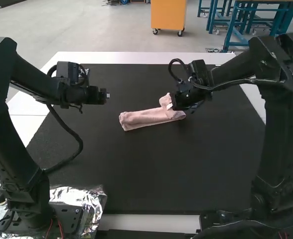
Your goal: Fold the towel.
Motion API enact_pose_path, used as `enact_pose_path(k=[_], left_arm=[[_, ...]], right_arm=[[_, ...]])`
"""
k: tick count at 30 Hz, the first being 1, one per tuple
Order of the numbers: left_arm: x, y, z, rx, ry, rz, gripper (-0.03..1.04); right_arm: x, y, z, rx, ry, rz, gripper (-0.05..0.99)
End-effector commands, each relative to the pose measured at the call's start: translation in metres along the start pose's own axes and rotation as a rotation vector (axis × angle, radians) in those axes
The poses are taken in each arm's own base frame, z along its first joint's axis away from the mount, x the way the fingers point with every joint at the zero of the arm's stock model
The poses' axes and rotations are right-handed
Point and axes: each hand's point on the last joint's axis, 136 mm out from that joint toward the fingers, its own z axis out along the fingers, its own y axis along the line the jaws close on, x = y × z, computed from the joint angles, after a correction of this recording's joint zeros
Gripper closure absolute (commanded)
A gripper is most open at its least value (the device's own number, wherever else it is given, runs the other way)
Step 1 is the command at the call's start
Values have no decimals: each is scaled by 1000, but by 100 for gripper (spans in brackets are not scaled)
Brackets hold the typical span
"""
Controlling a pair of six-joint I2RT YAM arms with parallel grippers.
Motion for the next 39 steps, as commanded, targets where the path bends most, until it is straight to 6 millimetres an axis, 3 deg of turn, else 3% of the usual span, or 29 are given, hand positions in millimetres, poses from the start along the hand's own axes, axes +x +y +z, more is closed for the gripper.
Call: enact_pose_path(k=[1,17,24,26,29,31,33,35,36,39], left_arm=[[-14,2,-4,-10,-37,-9,4],[3,6,-5,-26,-48,-10,4],[-3,8,-6,-39,-73,-4,4],[-6,9,-6,-46,-84,-3,4],[-10,11,-7,-55,-98,-1,4],[-10,11,-6,-56,-100,-1,4],[-10,12,-7,-64,-102,-1,4],[-11,12,-7,-64,-105,-1,4],[-11,12,-7,-65,-105,-1,4],[-13,12,-7,-64,-108,0,4]], right_arm=[[-23,20,4,-21,-39,-34,96],[-34,93,62,-114,-7,-141,96],[-37,123,74,-179,0,-166,95],[-39,136,74,-209,-4,-183,83],[-40,156,65,-282,8,-192,52],[-42,166,51,-328,24,-203,36],[-55,170,32,-337,-8,-219,28],[-66,163,19,-325,-52,-219,30],[-70,159,14,-323,-83,-221,39],[-85,143,5,-310,-188,-213,97]])
